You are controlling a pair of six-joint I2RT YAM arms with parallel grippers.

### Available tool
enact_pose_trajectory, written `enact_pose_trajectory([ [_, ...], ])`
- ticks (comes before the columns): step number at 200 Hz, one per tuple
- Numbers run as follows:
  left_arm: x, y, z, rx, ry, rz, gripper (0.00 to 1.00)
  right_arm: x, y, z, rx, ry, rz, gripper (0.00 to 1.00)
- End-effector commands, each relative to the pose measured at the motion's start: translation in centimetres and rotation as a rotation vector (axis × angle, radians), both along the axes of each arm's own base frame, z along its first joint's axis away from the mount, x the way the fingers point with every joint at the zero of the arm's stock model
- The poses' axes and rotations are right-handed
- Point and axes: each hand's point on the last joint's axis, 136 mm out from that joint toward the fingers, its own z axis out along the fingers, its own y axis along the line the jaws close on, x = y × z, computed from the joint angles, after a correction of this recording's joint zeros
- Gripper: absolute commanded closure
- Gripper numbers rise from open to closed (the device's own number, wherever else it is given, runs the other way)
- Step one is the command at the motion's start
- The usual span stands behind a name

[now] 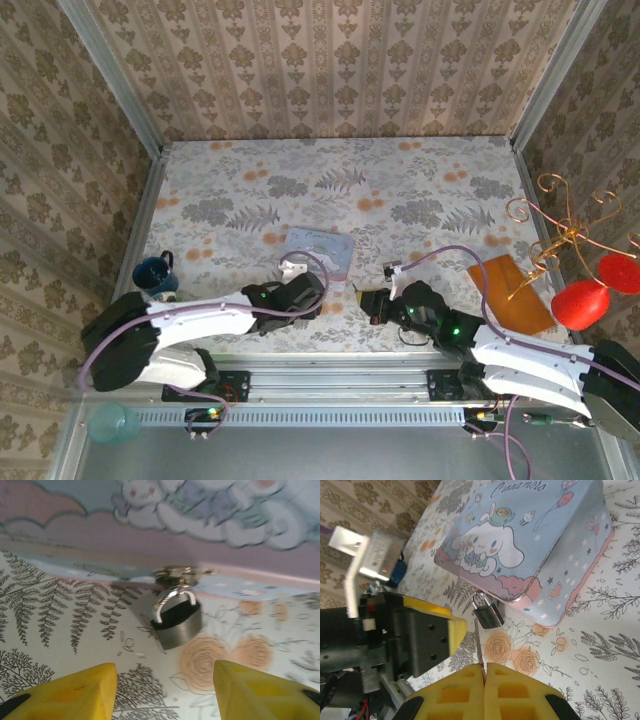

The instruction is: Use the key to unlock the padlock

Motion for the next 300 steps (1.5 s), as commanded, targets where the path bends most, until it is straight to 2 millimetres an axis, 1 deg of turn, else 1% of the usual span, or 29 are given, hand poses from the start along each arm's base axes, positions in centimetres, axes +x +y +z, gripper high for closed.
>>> enact_pose_trajectory([
  [1, 0.9, -0.6, -0.1, 0.046, -0.031, 0.003, 0.45, 0.6, 0.5, 1.7, 0.003, -0.054, -0.013, 1.0],
  [28, 1.7, -2.0, -0.8, 0.094, -0.031, -0.016, 0.45, 0.4, 0.7, 1.7, 0.001, -0.059, -0.005, 1.0],
  [42, 2.0, -2.4, -1.3, 0.116, -0.026, -0.018, 0.44, 0.4, 0.8, 1.6, 0.001, -0.059, -0.005, 1.0],
  [61, 2.3, -2.5, -1.8, 0.143, -0.019, -0.009, 0.44, 0.4, 0.9, 1.5, -0.001, -0.058, -0.002, 1.0],
  [91, 2.9, -2.3, -2.6, 0.185, -0.012, 0.003, 0.46, 0.4, 1.2, 1.2, -0.006, -0.054, 0.005, 1.0],
  [106, 3.1, -2.3, -2.8, 0.189, -0.013, 0.008, 0.5, 0.4, 1.4, 1.0, -0.007, -0.052, 0.011, 1.0],
  [114, 3.1, -2.2, -2.9, 0.192, -0.01, 0.01, 0.56, 0.3, 1.6, 1.0, -0.008, -0.051, 0.014, 1.0],
  [144, 3.2, -2.0, -2.5, 0.187, -0.017, 0.011, 0.65, 0.3, 2.0, 0.5, -0.02, -0.043, 0.02, 1.0],
  [165, 3.0, -2.1, -1.7, 0.175, -0.03, 0.003, 0.67, 0.3, 2.0, 0.0, -0.028, -0.036, 0.015, 1.0],
  [188, 2.5, -2.1, -1.1, 0.159, -0.026, -0.007, 0.68, 0.3, 1.9, -0.3, -0.038, -0.03, 0.01, 1.0],
  [207, 1.9, -2.6, -0.7, 0.088, 0.007, -0.014, 0.68, 0.3, 2.0, -0.6, -0.04, -0.025, 0.017, 1.0],
  [221, 1.6, -3.3, 0.2, 0.002, 0.031, -0.018, 0.69, 0.1, 2.4, -0.7, -0.037, -0.03, 0.033, 1.0],
  [252, 1.7, -4.4, 2.5, -0.238, 0.091, 0.011, 0.72, -0.6, 3.7, -1.5, -0.076, -0.061, 0.071, 1.0],
  [279, 1.9, -5.0, 3.4, -0.436, 0.158, 0.046, 0.75, -0.8, 4.7, -2.5, -0.104, -0.091, 0.094, 1.0],
  [300, 1.6, -5.3, 4.2, -0.536, 0.189, 0.061, 0.76, -0.6, 5.2, -2.5, -0.103, -0.121, 0.101, 1.0],
])
